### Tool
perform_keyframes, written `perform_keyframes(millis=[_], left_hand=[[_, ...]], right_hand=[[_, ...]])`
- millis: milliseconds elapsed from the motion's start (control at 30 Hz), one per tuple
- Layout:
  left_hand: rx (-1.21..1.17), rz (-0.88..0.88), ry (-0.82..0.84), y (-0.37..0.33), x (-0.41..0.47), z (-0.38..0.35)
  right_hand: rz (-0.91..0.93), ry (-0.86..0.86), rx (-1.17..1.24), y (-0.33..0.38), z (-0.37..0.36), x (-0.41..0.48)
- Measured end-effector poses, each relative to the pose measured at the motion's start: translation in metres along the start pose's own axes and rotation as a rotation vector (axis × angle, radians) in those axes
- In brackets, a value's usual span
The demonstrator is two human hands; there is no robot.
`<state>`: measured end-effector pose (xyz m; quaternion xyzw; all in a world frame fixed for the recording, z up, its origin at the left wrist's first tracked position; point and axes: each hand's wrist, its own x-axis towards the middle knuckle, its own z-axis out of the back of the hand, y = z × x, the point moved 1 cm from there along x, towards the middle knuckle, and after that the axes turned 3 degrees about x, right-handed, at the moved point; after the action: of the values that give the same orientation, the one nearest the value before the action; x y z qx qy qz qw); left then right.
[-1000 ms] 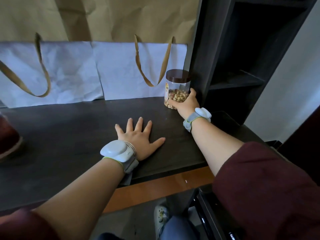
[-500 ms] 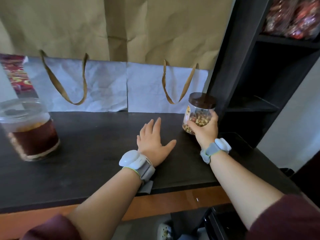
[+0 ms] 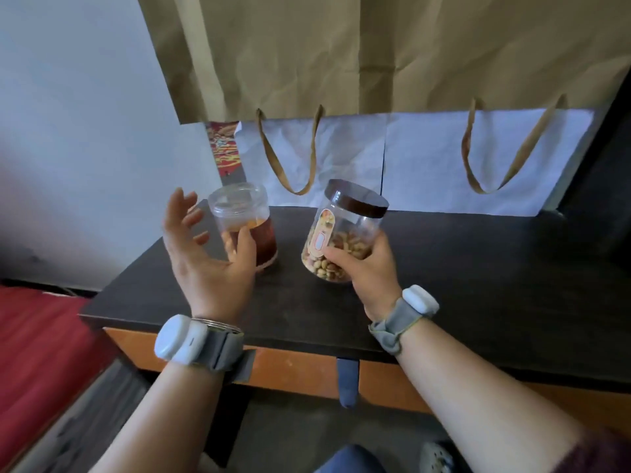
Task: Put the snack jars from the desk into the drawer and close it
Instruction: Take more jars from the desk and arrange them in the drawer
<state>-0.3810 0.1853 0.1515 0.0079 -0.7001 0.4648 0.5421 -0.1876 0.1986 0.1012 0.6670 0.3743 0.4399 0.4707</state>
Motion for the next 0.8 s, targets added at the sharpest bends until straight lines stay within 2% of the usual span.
perform_keyframes(millis=[67, 167, 233, 367, 500, 667, 800], left_hand=[[0.054, 0.109, 0.047, 0.02, 0.004, -0.003], [0.095, 0.353, 0.2, 0.049, 0.011, -0.019], [0.104, 0.437, 0.287, 0.063, 0.014, -0.033], [0.107, 0.482, 0.387, 0.077, 0.012, -0.046], [0.122, 0.445, 0.379, 0.075, 0.002, -0.036], [0.024, 0.375, 0.468, 0.043, -0.032, -0.019], [-0.104, 0.331, 0.436, 0.003, -0.048, -0.016]], right_hand=[[0.041, 0.006, -0.076, -0.003, 0.001, 0.002], [0.012, -0.059, -0.061, -0.005, 0.009, 0.004], [0.012, -0.093, -0.082, -0.004, 0.01, 0.004], [0.044, -0.033, -0.187, -0.003, 0.008, 0.002], [0.021, -0.037, -0.185, -0.003, 0.007, 0.003], [0.013, -0.063, -0.163, 0.006, 0.02, -0.013], [-0.009, -0.1, -0.061, 0.014, 0.05, -0.04]])
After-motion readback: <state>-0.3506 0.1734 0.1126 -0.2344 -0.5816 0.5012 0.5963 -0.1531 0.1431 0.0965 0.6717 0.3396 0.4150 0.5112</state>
